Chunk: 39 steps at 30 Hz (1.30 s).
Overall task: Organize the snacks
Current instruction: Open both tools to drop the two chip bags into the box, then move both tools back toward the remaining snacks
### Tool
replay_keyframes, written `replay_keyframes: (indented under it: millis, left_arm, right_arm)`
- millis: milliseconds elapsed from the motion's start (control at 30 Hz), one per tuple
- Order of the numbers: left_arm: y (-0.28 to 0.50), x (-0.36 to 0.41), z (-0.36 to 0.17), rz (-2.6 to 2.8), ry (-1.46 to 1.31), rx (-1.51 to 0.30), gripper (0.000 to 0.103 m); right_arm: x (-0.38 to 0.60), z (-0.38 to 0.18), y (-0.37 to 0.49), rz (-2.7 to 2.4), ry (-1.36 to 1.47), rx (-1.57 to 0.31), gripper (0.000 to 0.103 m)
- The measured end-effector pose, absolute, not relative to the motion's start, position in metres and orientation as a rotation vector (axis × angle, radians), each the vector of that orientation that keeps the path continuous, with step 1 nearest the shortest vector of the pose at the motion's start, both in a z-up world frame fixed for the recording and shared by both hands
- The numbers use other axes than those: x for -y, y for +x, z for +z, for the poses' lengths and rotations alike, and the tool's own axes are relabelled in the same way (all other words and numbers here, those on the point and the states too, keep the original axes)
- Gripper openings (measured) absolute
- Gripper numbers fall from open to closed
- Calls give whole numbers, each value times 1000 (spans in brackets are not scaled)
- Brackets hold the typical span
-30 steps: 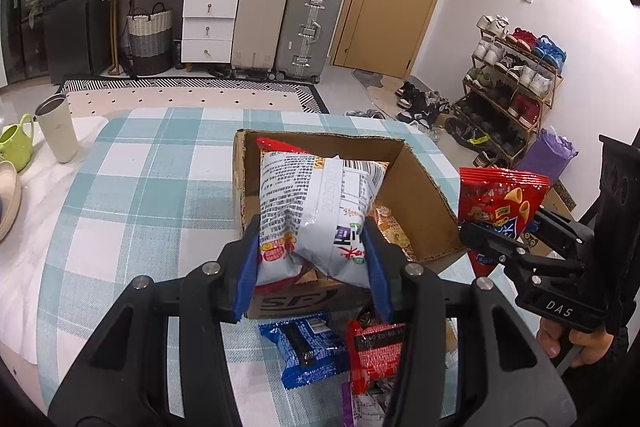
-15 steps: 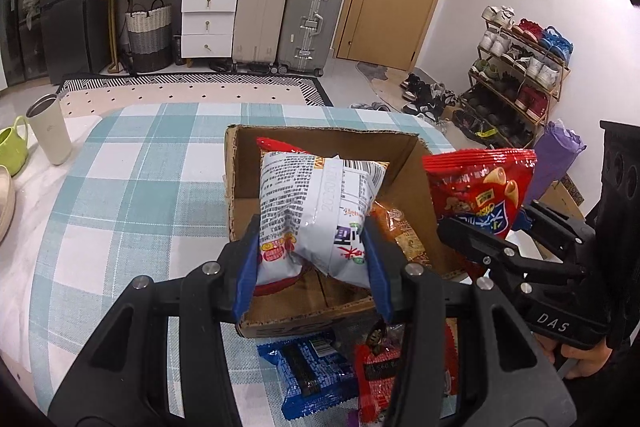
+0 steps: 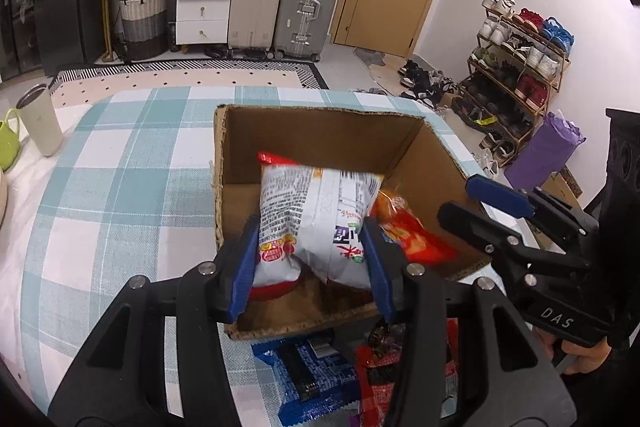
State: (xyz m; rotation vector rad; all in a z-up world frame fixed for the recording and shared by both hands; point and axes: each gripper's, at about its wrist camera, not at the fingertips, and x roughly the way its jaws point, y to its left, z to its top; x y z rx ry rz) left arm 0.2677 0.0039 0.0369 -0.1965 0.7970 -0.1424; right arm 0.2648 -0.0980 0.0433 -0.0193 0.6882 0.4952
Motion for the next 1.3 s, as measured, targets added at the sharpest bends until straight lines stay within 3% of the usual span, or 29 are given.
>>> replay_keyframes:
  millis: [67, 100, 233, 267, 300, 1300]
  left_arm:
    - [263, -4, 39, -129, -186, -789, 58]
    - [260, -4, 42, -120, -180, -780, 69]
    - [241, -7, 55, -127, -191, -744, 89]
    - [237, -8, 57, -123, -191, -740, 92]
    - [233, -10, 59, -120, -192, -737, 103]
    - [128, -13, 26, -22, -198, -831, 102]
  right_arm:
    - [104, 46, 257, 479, -17, -680, 76]
    - [110, 48, 253, 471, -7, -676, 85]
    - [127, 54, 235, 459, 42, -666, 102]
    - [131, 54, 232, 452, 47, -667, 102]
    - [135, 54, 228, 442, 49, -671, 102]
    - [144, 11, 157, 436, 51, -808, 102]
